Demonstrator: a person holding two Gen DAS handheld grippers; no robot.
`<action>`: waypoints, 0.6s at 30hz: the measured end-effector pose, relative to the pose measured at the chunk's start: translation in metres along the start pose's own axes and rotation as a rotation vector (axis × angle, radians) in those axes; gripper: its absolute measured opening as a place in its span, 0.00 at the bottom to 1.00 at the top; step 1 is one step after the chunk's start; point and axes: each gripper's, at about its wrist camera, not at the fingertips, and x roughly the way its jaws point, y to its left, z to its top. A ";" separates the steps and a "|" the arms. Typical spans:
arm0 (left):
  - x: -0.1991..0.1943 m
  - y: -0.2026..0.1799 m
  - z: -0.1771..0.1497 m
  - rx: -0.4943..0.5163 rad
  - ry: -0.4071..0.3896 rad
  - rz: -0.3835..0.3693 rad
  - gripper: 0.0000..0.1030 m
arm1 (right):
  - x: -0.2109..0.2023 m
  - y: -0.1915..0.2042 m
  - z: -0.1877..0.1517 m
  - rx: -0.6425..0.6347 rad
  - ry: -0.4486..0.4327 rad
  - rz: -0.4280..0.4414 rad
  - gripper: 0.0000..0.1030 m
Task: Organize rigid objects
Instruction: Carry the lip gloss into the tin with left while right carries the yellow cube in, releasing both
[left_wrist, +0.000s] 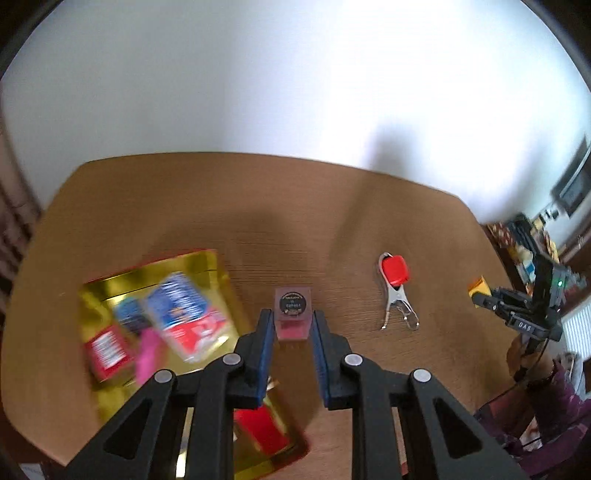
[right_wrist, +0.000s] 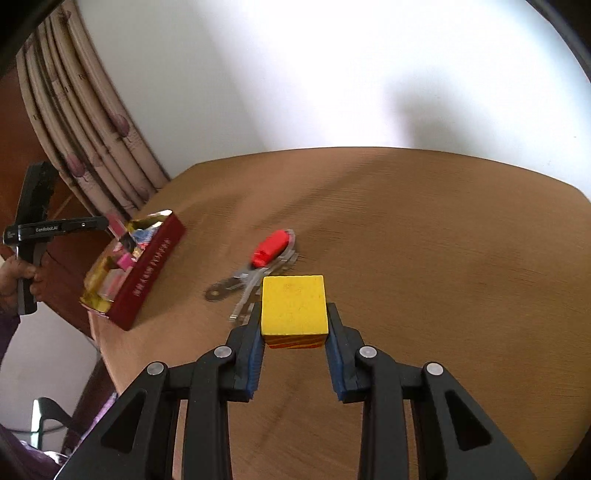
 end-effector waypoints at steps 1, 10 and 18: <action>-0.004 0.004 -0.001 -0.011 -0.007 0.020 0.20 | 0.001 0.006 0.002 -0.007 0.001 0.006 0.27; 0.014 0.024 -0.031 -0.055 0.033 0.063 0.20 | -0.002 0.053 0.017 -0.074 -0.023 0.052 0.27; 0.021 0.042 -0.045 -0.141 0.037 0.088 0.55 | 0.018 0.122 0.026 -0.167 0.004 0.143 0.27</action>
